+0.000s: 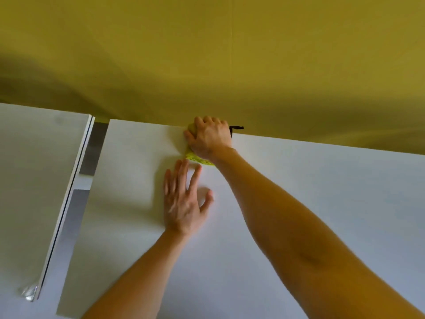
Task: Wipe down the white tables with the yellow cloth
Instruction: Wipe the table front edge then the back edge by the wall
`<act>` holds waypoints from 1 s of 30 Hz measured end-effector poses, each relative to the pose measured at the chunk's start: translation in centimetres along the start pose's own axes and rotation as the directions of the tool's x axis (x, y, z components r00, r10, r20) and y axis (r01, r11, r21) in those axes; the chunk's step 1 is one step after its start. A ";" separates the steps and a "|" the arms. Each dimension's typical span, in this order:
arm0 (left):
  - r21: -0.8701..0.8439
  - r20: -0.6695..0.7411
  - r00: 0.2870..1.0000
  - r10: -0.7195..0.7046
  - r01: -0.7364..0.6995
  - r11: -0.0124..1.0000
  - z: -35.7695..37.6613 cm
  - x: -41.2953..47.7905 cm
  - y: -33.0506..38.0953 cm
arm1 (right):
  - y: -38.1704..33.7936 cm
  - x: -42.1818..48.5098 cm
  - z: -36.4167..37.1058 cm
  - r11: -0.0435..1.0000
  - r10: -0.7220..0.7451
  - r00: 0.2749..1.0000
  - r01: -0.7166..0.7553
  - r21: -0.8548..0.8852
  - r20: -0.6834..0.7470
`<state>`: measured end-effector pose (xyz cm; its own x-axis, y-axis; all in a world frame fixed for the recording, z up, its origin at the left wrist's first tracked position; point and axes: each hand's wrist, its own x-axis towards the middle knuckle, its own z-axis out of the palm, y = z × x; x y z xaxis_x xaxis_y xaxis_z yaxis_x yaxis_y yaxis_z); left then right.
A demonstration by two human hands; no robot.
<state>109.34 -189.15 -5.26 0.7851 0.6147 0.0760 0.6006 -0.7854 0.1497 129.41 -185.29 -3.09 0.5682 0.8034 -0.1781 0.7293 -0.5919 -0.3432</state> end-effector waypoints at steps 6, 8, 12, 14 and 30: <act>-0.042 -0.033 0.999 -0.010 0.008 0.999 0.5 0.1 -0.3 | 9.4 -4.5 -1.1 0.993 0.035 0.989 -0.018 0.117 -0.144; -0.057 -0.029 1.000 -0.013 0.012 0.998 0.5 0.1 -0.4 | 15.8 -8.1 -3.1 0.990 0.122 0.979 -0.108 0.093 -0.166; -0.056 -0.013 1.000 -0.024 0.023 0.998 0.5 0.1 -0.4 | 20.0 -10.6 -5.2 0.952 0.304 0.933 -0.306 0.016 -0.193; -0.060 -0.016 1.000 -0.015 0.014 0.998 0.4 0.0 -0.5 | 15.3 -7.8 -3.8 0.959 0.279 0.949 -0.283 -0.004 -0.147; -0.045 -0.062 0.998 -0.023 0.021 0.999 0.0 0.2 -0.1 | 20.8 -10.7 -4.9 0.970 0.242 0.939 -0.234 0.061 -0.246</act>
<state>109.47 -188.98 -5.27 0.7600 0.6362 0.1333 0.6090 -0.7686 0.1959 140.36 -206.48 -3.85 0.8035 0.5949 -0.0238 0.5512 -0.7584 -0.3479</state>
